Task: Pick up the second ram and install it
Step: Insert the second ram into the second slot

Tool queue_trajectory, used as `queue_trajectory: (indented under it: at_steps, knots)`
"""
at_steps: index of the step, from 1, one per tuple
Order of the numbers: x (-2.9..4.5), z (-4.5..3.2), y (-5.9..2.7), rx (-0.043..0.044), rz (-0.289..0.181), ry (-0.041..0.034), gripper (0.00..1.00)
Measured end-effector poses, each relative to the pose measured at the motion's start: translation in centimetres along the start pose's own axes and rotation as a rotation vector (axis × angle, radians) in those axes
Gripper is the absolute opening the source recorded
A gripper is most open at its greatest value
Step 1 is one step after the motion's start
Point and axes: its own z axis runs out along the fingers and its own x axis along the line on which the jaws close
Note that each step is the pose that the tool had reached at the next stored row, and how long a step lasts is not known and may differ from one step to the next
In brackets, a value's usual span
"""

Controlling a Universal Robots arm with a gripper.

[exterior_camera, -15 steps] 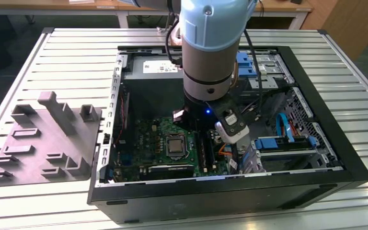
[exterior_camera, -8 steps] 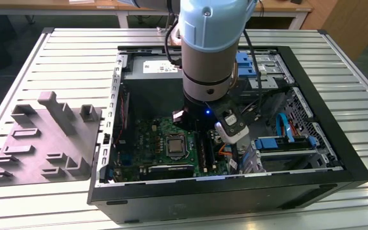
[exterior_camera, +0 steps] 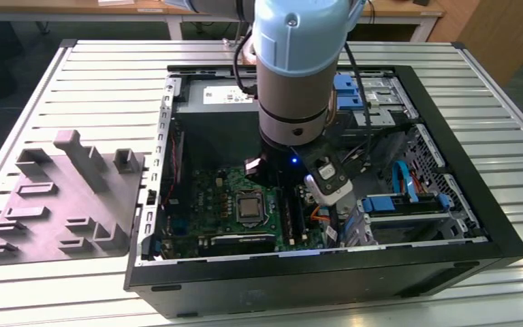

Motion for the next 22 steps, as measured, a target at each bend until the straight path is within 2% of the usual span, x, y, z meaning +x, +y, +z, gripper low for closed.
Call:
queue_trajectory:
  at_steps: [14, 22]
  knots:
    - [0.08, 0.5, -0.04, 0.0, 0.0, -0.0008, 0.12]
    - [0.08, 0.52, -0.04, 0.0, 0.0, -0.0009, 0.12]
